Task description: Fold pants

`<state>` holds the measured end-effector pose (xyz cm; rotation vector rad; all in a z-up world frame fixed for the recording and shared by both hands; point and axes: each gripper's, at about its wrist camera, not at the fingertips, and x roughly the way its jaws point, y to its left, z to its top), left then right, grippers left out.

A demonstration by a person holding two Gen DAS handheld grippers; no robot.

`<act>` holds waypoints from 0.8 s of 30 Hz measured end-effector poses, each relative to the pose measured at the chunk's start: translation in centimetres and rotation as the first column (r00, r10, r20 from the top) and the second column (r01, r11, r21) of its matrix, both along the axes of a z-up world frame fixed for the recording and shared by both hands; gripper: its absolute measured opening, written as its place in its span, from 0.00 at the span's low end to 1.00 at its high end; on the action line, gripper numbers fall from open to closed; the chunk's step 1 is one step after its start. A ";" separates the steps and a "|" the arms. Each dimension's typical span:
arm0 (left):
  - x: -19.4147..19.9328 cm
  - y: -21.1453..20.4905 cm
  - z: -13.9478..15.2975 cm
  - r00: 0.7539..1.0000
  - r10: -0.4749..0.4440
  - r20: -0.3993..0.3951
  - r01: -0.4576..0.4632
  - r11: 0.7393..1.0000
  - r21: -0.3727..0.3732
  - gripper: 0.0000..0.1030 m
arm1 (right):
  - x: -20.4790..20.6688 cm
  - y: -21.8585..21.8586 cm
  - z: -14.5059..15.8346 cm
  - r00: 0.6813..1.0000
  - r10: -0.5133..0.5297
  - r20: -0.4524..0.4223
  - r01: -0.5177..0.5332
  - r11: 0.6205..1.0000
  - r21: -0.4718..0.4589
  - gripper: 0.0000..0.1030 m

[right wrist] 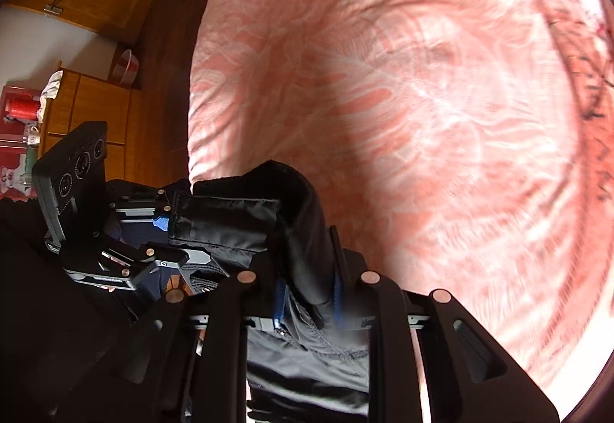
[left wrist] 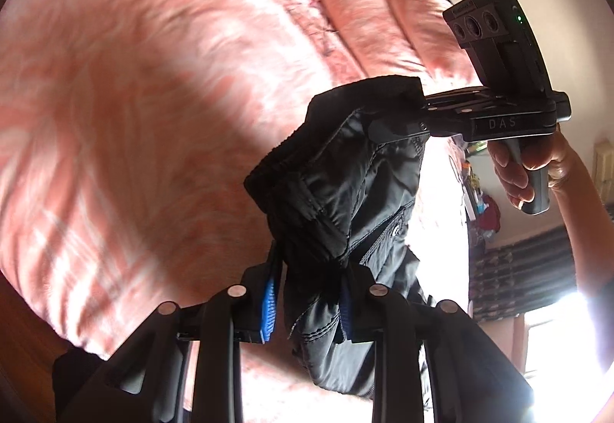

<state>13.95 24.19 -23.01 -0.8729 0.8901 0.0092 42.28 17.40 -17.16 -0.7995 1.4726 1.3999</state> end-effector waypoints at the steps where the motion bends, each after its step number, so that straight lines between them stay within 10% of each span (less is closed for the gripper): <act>1: -0.3 -0.6 0.8 1.000 -0.011 0.010 0.011 1.000 0.011 0.25 | -0.3 -0.9 1.0 1.000 -0.012 0.014 0.011 1.000 0.009 0.18; 24: -1.1 -18.6 14.7 0.926 -0.357 0.125 0.299 0.892 0.339 0.22 | -6.3 -23.2 15.3 0.925 -0.295 0.240 0.256 0.949 0.182 0.17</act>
